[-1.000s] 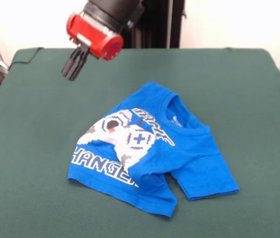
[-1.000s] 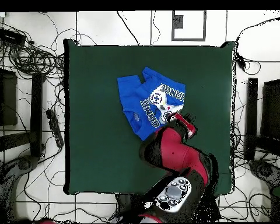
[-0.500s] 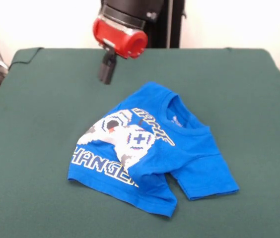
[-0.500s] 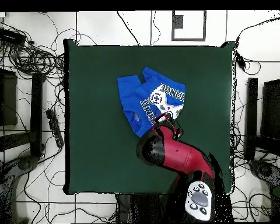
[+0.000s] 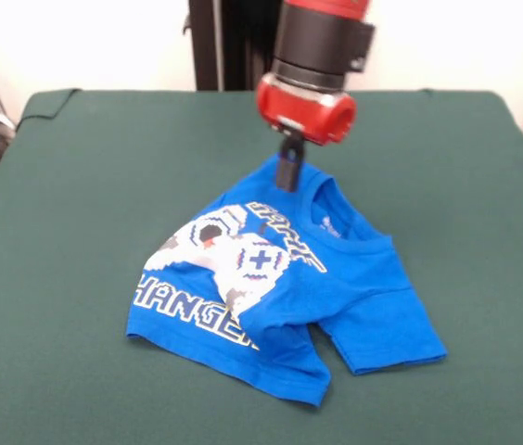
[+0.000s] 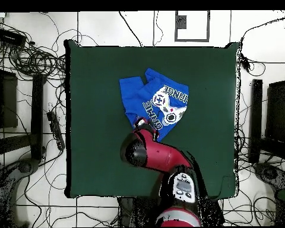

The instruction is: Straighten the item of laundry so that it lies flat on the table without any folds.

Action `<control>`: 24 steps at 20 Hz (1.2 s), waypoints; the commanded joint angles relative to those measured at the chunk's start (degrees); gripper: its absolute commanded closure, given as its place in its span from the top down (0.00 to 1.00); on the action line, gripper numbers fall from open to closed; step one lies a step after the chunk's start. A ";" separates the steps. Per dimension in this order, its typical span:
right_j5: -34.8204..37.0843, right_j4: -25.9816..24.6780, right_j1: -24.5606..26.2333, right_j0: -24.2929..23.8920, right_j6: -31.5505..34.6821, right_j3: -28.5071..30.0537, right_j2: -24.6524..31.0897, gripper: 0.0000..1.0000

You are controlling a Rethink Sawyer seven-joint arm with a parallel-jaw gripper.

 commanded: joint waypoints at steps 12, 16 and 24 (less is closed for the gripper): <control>-10.20 11.17 14.89 5.44 13.85 0.26 6.70 0.00; -4.29 16.54 18.13 7.49 12.52 0.04 4.20 0.00; 13.06 28.05 20.98 15.52 11.86 -0.06 -3.68 0.00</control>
